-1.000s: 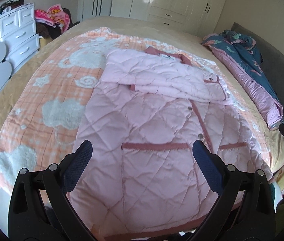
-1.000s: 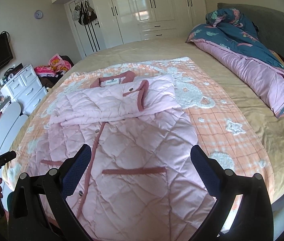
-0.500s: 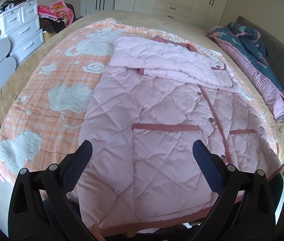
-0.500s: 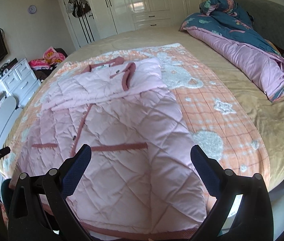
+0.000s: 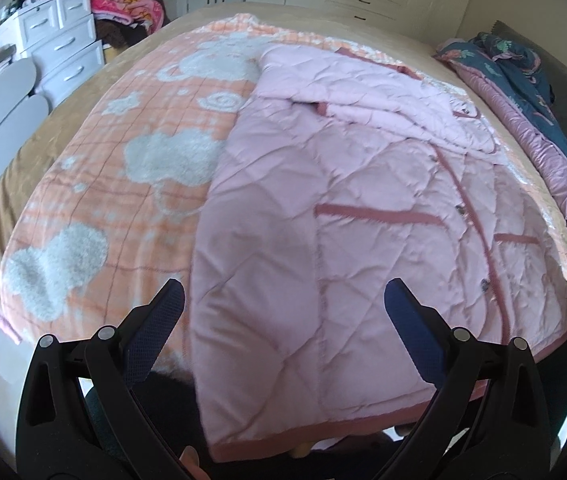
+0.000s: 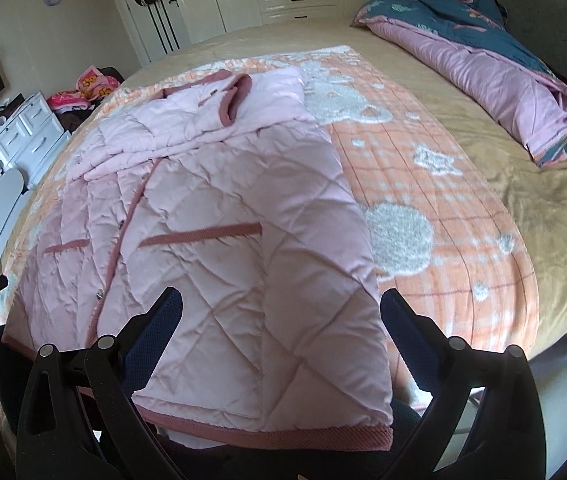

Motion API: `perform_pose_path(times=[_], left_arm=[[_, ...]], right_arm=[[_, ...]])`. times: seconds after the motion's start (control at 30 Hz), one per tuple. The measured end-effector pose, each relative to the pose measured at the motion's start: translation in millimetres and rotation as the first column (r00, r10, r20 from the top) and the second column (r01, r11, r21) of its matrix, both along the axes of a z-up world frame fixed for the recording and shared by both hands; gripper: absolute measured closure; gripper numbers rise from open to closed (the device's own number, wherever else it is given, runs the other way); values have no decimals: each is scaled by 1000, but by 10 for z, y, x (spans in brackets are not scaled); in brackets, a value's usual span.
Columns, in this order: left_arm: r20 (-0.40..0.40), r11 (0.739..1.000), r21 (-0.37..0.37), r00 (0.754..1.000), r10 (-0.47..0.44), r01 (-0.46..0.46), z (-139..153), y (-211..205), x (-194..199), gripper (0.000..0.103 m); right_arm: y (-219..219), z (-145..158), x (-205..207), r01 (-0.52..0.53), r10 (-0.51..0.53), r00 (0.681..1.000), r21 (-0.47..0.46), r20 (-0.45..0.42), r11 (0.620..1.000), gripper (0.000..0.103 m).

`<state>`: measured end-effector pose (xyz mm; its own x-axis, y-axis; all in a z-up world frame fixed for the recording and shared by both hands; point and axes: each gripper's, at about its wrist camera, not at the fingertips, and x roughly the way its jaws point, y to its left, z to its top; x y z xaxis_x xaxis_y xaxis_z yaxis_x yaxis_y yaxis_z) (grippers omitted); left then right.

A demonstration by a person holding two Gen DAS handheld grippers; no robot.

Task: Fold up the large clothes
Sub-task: 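Move both tools along the jacket front to the ribbed hem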

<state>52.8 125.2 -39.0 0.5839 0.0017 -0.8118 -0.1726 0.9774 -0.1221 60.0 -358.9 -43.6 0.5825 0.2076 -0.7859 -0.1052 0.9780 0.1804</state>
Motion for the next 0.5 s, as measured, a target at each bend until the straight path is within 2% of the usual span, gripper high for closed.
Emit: perform_pose_path(times=[0.17,0.5], left_arm=[[-39,1000,-1,999,2,-2,-90,97,-84,9],[-123,991,-120,990,-67,52,-355,113,-179,9]], right_arm=[[-91,-23,-44,14,-14,1000,29,-1,999,4],[-222,-113,-134,2,-1,1000,37,-28,999,4]])
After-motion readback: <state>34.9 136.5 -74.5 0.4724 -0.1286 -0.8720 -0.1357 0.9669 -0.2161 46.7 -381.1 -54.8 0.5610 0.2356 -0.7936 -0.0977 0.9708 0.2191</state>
